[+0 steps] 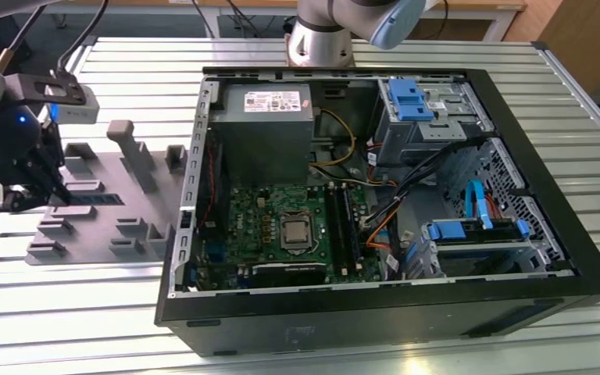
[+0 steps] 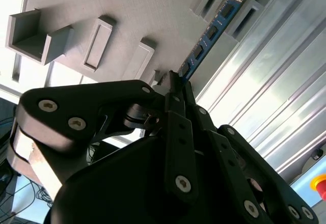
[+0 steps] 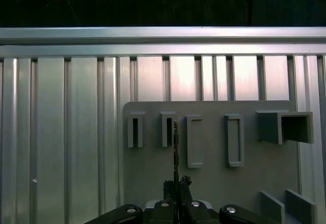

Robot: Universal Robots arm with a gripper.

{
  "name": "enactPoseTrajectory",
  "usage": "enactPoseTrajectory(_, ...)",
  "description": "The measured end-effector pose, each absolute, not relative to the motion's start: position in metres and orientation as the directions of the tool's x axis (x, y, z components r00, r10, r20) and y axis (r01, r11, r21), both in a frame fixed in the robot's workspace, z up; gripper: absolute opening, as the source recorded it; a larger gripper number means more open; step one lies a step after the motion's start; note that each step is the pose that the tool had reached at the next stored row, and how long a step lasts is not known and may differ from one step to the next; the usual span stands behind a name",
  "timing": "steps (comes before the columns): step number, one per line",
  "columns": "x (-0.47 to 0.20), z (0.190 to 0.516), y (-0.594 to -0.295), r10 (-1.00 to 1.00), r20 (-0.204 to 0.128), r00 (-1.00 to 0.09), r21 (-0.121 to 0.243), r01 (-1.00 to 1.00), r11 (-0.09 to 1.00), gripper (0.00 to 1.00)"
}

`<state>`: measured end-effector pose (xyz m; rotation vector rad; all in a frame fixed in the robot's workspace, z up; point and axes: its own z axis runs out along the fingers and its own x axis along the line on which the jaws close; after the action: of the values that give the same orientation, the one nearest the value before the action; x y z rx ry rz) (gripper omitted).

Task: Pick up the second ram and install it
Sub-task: 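Pick up the second ram and move it above second insertion slot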

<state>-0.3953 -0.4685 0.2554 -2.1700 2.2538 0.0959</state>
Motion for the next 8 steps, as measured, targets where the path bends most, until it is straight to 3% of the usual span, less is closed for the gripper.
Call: enactPoseTrajectory(8, -0.3953, 0.2599, -0.4685, -0.998, -0.051, -0.039, 0.036, -0.999, 0.037, 0.14)
